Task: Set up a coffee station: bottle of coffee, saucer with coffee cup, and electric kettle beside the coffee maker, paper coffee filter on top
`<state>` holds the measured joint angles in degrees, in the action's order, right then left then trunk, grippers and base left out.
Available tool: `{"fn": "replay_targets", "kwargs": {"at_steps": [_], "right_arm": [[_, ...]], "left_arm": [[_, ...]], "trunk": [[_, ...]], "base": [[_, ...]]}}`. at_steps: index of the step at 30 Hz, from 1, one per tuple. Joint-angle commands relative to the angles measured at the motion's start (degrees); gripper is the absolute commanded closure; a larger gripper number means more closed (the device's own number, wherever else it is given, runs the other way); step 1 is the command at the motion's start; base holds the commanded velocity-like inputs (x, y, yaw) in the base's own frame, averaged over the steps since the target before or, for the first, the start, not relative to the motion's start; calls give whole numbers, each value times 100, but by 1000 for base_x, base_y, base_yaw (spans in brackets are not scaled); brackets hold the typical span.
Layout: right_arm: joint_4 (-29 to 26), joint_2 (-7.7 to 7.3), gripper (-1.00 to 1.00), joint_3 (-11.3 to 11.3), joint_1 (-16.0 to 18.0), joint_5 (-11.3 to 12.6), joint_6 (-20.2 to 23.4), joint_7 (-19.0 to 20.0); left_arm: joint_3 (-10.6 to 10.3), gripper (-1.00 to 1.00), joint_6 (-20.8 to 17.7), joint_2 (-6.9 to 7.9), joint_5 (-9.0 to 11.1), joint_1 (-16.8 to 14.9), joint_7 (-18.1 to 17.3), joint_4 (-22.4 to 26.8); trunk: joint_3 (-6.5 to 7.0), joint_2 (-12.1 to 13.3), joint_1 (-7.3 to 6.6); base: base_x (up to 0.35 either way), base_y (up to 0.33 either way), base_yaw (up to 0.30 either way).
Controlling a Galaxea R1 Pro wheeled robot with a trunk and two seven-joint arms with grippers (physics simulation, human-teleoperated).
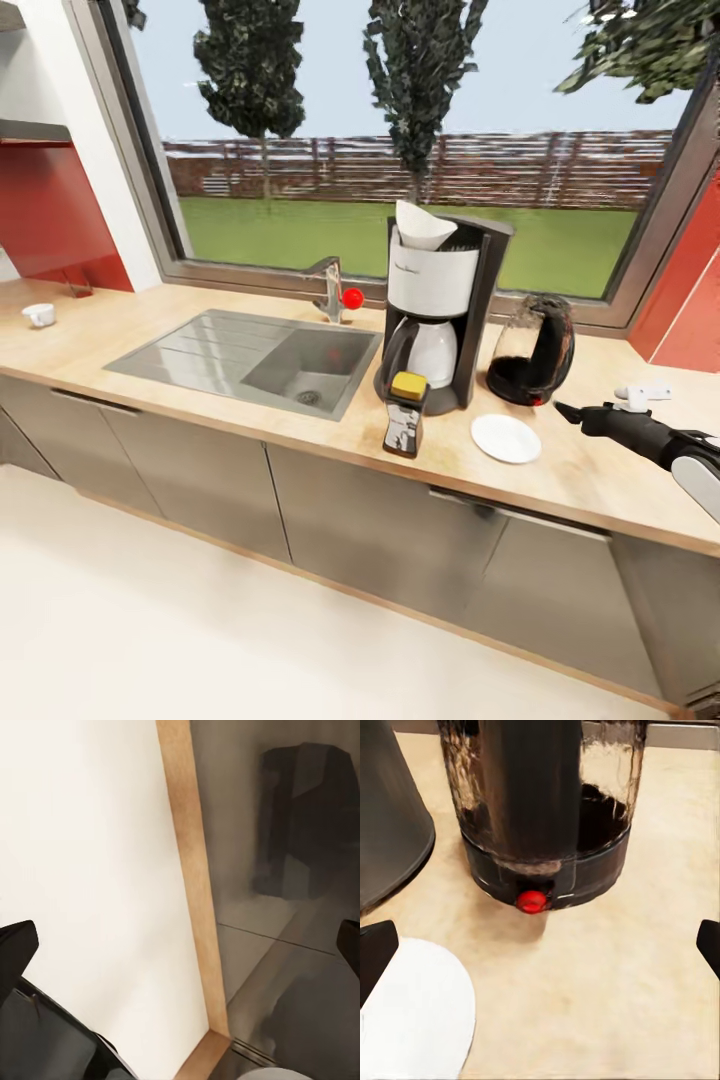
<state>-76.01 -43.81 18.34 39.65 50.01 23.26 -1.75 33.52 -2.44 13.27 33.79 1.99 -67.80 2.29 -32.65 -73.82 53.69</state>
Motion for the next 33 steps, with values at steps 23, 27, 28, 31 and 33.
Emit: {"fn": "replay_targets", "kwargs": {"at_steps": [23, 27, 28, 31, 33], "right_arm": [[-11, -20, -100, 12, 7, 35, 23, 59], [-11, -19, -100, 12, 7, 35, 22, 61], [-11, -20, -100, 12, 7, 35, 24, 61], [-11, -22, -100, 12, 7, 35, 28, 61], [-11, -23, -100, 12, 7, 35, 29, 61]], "left_arm": [[-48, -100, -28, 0, 57, 3, -14, 9], [-48, -100, -29, 0, 57, 3, -14, 9], [-48, -100, -29, 0, 57, 3, -14, 9], [-48, -100, -28, 0, 57, 3, -14, 9], [-49, -100, -28, 0, 57, 3, -14, 9]], "trunk": [[-5, -3, -2], [-5, -3, -2], [-5, -3, -2], [-5, -3, -2], [-5, -3, -2]], "base": [[-87, 0, 0], [-51, 0, 0], [-125, 0, 0], [-185, 0, 0], [-278, 0, 0]]}}
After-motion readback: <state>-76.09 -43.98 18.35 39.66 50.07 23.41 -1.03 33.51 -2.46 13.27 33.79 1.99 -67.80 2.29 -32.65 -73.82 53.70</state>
